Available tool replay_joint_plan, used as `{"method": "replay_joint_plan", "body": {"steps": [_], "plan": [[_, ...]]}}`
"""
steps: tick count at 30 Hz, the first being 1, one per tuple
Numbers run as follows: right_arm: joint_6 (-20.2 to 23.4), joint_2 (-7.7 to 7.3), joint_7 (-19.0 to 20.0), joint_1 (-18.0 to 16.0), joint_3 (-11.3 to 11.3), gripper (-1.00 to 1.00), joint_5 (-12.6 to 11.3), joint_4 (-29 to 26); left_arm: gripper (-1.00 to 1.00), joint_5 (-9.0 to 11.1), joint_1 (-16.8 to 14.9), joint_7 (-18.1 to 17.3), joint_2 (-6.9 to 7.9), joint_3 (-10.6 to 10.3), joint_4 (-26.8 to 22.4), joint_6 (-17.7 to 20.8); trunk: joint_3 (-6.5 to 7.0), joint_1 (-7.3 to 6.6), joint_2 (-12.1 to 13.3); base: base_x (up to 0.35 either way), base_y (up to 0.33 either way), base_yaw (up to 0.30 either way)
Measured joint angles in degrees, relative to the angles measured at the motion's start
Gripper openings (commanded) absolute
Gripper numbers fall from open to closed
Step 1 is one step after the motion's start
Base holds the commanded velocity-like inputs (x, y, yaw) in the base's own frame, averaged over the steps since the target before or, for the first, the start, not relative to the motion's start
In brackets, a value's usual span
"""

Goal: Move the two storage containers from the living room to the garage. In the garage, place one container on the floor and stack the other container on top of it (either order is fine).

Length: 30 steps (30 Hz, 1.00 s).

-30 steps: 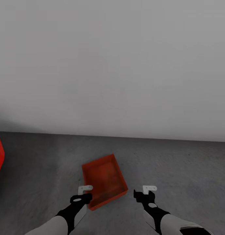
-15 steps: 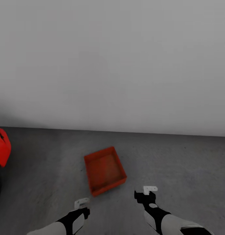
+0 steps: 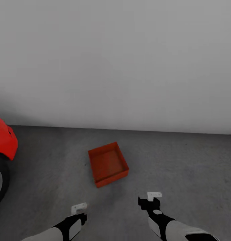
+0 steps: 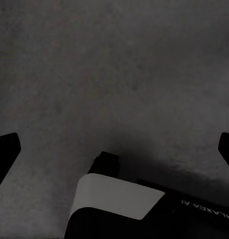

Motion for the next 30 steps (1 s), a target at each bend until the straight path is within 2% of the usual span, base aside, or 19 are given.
{"method": "replay_joint_plan", "body": {"steps": [4, 5, 10, 14, 16, 18, 25, 26, 30], "plan": [[0.02, 0.04, 0.02, -0.01, 0.05, 1.0, 0.0, 0.14, 1.0, -0.02, 0.0, 0.0, 1.42, 0.0, 0.02, 0.0, 0.0, 0.0, 0.0, -0.345, 0.0, 0.0], [0.02, 0.06, 0.02, 0.0, 0.06, 1.0, 0.0, 0.2, 1.0, 0.0, 0.0, -0.02, 2.41, -0.05, 0.07, 0.0, 0.0, 0.0, 0.0, -0.345, 0.0, 0.0], [0.01, 0.09, 0.03, -0.02, 0.07, 1.0, 0.04, 0.24, 1.0, 0.1, 0.0, -0.54, 5.22, -0.11, 0.51, -0.13, 0.0, 0.0, 0.0, -0.345, 0.0, 0.0], [0.02, 0.07, 0.03, 0.0, 0.07, 1.0, 0.06, 0.24, 1.0, 0.12, 0.0, -0.7, 6.17, -0.1, 0.94, -0.21, 0.0, 0.0, 0.0, -0.345, 0.0, 0.0], [1.02, -0.6, -0.05, 0.01, 0.09, 1.0, 0.18, 0.44, 1.0, 0.18, 0.0, -0.81, 7.18, -0.11, 1.33, -0.28, 0.0, 0.0, 0.0, -0.345, 0.0, 0.0], [1.97, -2.01, 0.02, 0.0, 0.15, 1.0, 0.29, 0.51, 1.0, 0.21, 0.01, -0.78, 7.47, -0.14, 1.97, -0.31, 0.0, 0.0, 0.0, -0.345, 0.0, 0.0], [4.45, -4.49, 0.26, 0.56, 0.21, 1.0, 0.39, 0.56, 1.0, 0.3, 0.61, -0.68, 7.8, -0.1, 2.81, -0.52, 0.0, 0.0, 0.0, -0.345, 0.0, 0.0], [5.95, -5.08, 0.26, 1.77, 0.14, 1.0, 0.34, 0.58, 1.0, 0.29, 0.67, -0.62, 7.88, -0.09, 2.85, -0.57, -0.01, 0.0, 0.0, -0.345, 0.0, 0.0], [8.43, -5.82, 0.28, 6.41, 0.19, 1.0, 0.37, 0.57, 1.0, 0.16, 0.78, -0.64, 8.1, -0.13, 2.89, -0.64, -0.01, 0.0, 0.0, -0.345, 0.0, 0.0]]}}
